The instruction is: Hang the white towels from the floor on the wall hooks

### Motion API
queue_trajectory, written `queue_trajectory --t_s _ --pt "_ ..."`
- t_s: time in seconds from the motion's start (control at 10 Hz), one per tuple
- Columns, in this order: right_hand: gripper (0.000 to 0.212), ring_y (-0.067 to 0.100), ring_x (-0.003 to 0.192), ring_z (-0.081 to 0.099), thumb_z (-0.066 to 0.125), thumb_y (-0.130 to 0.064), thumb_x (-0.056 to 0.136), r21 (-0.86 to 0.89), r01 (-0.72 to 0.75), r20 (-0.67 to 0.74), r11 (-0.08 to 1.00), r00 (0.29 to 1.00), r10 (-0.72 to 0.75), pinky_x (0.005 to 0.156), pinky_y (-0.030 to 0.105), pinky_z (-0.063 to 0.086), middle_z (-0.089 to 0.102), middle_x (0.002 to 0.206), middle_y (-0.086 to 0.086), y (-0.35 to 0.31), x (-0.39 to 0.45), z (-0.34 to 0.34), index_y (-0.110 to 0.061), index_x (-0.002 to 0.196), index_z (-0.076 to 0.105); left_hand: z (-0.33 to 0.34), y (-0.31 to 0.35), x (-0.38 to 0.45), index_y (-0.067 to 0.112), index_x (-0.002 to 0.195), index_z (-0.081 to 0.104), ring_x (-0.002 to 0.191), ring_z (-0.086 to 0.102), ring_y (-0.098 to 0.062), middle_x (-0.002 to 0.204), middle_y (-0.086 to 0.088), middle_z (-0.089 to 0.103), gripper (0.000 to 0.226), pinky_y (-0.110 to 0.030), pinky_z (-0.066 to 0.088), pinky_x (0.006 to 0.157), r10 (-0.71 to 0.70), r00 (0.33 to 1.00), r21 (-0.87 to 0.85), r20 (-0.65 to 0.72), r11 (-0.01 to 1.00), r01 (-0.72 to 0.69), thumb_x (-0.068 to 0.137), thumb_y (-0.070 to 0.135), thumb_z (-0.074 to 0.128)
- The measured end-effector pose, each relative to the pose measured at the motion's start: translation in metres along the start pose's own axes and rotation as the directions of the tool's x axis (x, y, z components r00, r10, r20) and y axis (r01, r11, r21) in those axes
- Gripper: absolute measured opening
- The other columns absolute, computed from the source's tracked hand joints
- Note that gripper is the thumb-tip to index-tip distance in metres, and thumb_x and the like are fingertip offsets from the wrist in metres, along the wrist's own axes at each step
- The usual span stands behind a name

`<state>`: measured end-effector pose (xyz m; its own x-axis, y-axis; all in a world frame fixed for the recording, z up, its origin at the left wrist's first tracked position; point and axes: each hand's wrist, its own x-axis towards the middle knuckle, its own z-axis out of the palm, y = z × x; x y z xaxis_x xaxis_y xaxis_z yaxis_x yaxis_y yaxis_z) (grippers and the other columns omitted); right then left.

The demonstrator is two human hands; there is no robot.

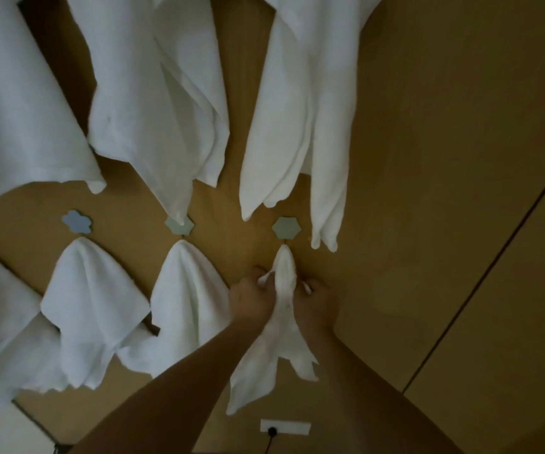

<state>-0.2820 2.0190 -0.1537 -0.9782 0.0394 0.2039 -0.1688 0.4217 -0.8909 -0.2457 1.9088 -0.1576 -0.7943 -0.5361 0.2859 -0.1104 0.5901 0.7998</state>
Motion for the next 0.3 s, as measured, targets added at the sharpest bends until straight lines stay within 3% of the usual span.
queue_trajectory --t_s 0.1,0.2,0.3 --pt "0.021 0.006 0.062 0.052 0.062 -0.032 0.093 -0.09 0.032 0.09 0.995 0.996 -0.024 0.055 0.02 0.036 0.057 0.069 -0.009 0.014 -0.006 -0.018 -0.021 0.074 0.059 -0.001 -0.005 -0.023 0.013 0.109 0.065 0.086 0.065 -0.026 0.095 -0.005 0.069 0.025 -0.032 0.05 0.071 0.031 0.999 0.232 -0.044 0.973 -0.02 0.099 0.029 0.049" --pt "0.028 0.015 0.08 0.06 0.057 -0.043 0.095 -0.176 0.085 0.139 0.981 0.988 -0.061 0.069 0.029 0.048 0.065 0.091 -0.002 0.044 -0.025 -0.031 -0.016 0.102 0.066 -0.008 -0.027 -0.064 0.014 0.109 0.062 0.092 0.063 -0.029 0.102 -0.007 0.067 0.022 -0.035 0.05 0.073 0.004 0.994 0.367 -0.114 0.929 0.038 0.094 0.027 0.054" --pt "0.04 0.021 0.1 0.061 0.058 -0.041 0.095 -0.19 -0.015 0.179 0.982 0.983 0.05 0.084 0.034 0.052 0.064 0.114 0.005 0.079 -0.049 -0.045 -0.012 0.123 0.06 -0.007 -0.045 -0.115 0.018 0.12 0.063 0.1 0.064 -0.024 0.111 -0.002 0.067 0.031 -0.032 0.05 0.081 -0.153 0.976 0.273 -0.154 0.943 0.191 0.093 0.032 0.062"
